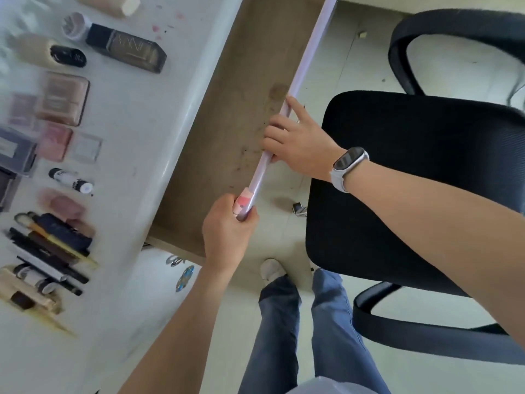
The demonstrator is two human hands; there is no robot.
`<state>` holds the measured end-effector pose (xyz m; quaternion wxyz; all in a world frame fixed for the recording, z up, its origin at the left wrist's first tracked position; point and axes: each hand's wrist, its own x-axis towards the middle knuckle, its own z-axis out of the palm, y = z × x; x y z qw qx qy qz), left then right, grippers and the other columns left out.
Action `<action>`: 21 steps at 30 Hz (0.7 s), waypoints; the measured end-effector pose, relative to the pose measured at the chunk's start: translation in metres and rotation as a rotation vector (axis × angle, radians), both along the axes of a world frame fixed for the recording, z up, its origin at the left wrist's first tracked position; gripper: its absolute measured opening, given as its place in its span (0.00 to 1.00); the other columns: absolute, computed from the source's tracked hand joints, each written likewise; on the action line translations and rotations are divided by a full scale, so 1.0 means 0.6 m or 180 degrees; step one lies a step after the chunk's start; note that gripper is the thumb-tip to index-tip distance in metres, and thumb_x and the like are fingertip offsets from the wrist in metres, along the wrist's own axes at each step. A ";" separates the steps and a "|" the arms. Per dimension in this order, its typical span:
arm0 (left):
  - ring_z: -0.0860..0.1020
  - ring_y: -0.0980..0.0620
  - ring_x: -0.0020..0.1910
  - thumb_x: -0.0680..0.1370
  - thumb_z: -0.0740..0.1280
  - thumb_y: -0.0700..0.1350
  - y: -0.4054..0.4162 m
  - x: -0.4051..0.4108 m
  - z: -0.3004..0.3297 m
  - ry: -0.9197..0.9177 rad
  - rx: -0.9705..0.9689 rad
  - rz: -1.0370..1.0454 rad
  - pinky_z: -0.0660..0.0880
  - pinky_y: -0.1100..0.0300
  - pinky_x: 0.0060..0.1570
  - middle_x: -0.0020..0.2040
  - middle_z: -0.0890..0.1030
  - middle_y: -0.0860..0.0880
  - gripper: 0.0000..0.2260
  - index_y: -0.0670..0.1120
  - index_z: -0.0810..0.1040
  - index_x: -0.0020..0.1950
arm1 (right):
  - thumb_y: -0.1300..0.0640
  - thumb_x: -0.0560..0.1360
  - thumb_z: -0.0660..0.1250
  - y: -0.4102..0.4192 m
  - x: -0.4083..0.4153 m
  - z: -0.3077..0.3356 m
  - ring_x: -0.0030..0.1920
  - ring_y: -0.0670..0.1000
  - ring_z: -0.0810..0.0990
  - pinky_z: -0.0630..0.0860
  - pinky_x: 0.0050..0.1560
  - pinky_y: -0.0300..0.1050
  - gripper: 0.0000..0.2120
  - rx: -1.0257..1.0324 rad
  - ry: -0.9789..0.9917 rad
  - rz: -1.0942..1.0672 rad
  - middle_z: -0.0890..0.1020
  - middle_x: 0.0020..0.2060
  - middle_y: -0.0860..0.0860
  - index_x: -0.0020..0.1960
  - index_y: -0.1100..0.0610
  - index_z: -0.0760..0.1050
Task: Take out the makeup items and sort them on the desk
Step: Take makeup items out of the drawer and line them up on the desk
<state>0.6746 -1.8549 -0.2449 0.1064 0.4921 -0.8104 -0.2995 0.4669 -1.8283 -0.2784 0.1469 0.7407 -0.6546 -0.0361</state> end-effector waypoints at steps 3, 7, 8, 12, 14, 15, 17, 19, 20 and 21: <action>0.63 0.49 0.29 0.69 0.70 0.37 0.014 -0.006 0.006 0.0069 -0.0084 -0.0002 0.65 0.53 0.31 0.28 0.66 0.48 0.16 0.45 0.62 0.32 | 0.57 0.75 0.62 0.008 -0.019 0.010 0.46 0.50 0.79 0.70 0.61 0.63 0.05 -0.0182 -0.0099 0.0172 0.79 0.39 0.47 0.44 0.53 0.76; 0.60 0.53 0.27 0.69 0.70 0.37 0.038 -0.015 -0.002 0.0090 0.0139 0.0085 0.62 0.57 0.30 0.26 0.60 0.55 0.23 0.53 0.56 0.30 | 0.55 0.76 0.61 0.031 -0.025 0.002 0.48 0.50 0.79 0.69 0.63 0.63 0.05 -0.0124 -0.0257 0.0212 0.79 0.40 0.48 0.45 0.53 0.76; 0.60 0.53 0.27 0.69 0.70 0.37 0.043 -0.018 -0.009 0.0078 0.0204 0.0104 0.61 0.57 0.30 0.27 0.60 0.55 0.23 0.53 0.56 0.30 | 0.55 0.76 0.62 0.038 -0.024 -0.003 0.48 0.51 0.79 0.68 0.64 0.63 0.05 -0.0020 -0.0303 0.0168 0.79 0.41 0.48 0.46 0.54 0.76; 0.64 0.48 0.26 0.67 0.72 0.36 0.060 -0.019 -0.038 -0.0119 0.0112 -0.0150 0.61 0.58 0.28 0.27 0.66 0.49 0.17 0.45 0.63 0.33 | 0.56 0.73 0.66 0.063 -0.030 -0.019 0.48 0.52 0.80 0.69 0.64 0.59 0.04 0.0144 -0.0488 0.0199 0.80 0.42 0.49 0.46 0.54 0.78; 0.65 0.47 0.25 0.66 0.72 0.36 0.066 -0.016 -0.048 -0.0202 0.0058 -0.0244 0.61 0.59 0.28 0.27 0.69 0.46 0.14 0.44 0.66 0.32 | 0.55 0.70 0.69 0.072 -0.032 -0.026 0.46 0.51 0.80 0.73 0.61 0.56 0.05 0.0128 -0.0495 0.0252 0.80 0.40 0.48 0.45 0.53 0.79; 0.66 0.47 0.25 0.66 0.72 0.35 0.068 -0.013 -0.052 -0.0213 0.0025 -0.0278 0.61 0.60 0.27 0.27 0.70 0.46 0.13 0.42 0.67 0.32 | 0.54 0.70 0.70 0.074 -0.032 -0.029 0.45 0.51 0.80 0.74 0.60 0.55 0.05 0.0146 -0.0489 0.0283 0.80 0.40 0.48 0.45 0.53 0.79; 0.66 0.46 0.24 0.65 0.72 0.34 0.069 -0.011 -0.057 -0.0188 -0.0015 -0.0266 0.61 0.60 0.27 0.27 0.70 0.46 0.12 0.41 0.68 0.32 | 0.55 0.70 0.68 0.075 -0.032 -0.033 0.45 0.51 0.80 0.73 0.60 0.55 0.05 0.0178 -0.0469 0.0298 0.80 0.40 0.47 0.46 0.53 0.78; 0.65 0.45 0.24 0.66 0.72 0.34 0.068 -0.013 -0.059 -0.0107 0.0001 -0.0231 0.61 0.60 0.27 0.27 0.67 0.47 0.15 0.44 0.65 0.33 | 0.56 0.70 0.68 0.074 -0.034 -0.032 0.46 0.52 0.80 0.72 0.60 0.56 0.06 0.0173 -0.0512 0.0321 0.80 0.41 0.48 0.47 0.53 0.77; 0.64 0.45 0.24 0.66 0.71 0.34 0.068 -0.013 -0.059 -0.0060 -0.0004 -0.0227 0.61 0.59 0.26 0.27 0.65 0.47 0.17 0.45 0.63 0.33 | 0.57 0.70 0.69 0.071 -0.034 -0.030 0.46 0.52 0.80 0.72 0.61 0.56 0.06 0.0201 -0.0562 0.0352 0.80 0.41 0.49 0.47 0.53 0.77; 0.63 0.46 0.24 0.66 0.71 0.34 0.067 -0.013 -0.060 -0.0012 -0.0017 -0.0242 0.61 0.59 0.26 0.27 0.64 0.48 0.18 0.45 0.62 0.33 | 0.57 0.70 0.69 0.068 -0.035 -0.027 0.47 0.53 0.79 0.71 0.62 0.56 0.07 0.0311 -0.0679 0.0387 0.80 0.42 0.50 0.48 0.54 0.78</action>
